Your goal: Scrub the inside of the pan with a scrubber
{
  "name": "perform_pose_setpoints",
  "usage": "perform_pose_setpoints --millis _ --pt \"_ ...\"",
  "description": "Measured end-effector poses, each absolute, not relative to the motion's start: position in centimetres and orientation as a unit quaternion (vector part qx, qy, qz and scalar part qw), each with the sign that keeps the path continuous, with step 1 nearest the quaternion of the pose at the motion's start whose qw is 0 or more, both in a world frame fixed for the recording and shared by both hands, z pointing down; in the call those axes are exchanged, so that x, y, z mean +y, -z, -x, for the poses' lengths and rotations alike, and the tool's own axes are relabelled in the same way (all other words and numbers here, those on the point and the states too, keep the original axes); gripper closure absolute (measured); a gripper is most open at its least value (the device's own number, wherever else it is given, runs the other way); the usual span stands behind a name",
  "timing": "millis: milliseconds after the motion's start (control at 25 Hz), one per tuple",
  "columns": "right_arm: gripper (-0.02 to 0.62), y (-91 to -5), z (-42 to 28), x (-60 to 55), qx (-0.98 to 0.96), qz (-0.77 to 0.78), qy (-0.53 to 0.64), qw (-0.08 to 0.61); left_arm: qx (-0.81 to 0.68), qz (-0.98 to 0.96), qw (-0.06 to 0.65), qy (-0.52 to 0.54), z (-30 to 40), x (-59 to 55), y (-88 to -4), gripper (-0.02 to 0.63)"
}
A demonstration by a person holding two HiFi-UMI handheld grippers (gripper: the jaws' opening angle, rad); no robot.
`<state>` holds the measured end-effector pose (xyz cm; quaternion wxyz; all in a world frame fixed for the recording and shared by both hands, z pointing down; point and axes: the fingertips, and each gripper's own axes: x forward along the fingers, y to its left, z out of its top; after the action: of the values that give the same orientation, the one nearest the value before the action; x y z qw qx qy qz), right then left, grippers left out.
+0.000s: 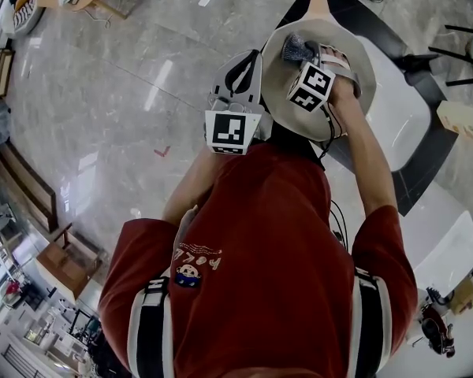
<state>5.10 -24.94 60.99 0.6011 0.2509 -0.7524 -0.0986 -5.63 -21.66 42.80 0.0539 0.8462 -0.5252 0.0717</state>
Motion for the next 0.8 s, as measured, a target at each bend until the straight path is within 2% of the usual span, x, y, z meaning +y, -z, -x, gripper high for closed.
perform_pose_setpoints --millis 800 --pt "0.39 -60.9 -3.2 -14.5 -0.769 -0.09 0.013 0.633 -0.522 -0.849 0.057 -0.059 5.6 -21.3 -43.0 0.6"
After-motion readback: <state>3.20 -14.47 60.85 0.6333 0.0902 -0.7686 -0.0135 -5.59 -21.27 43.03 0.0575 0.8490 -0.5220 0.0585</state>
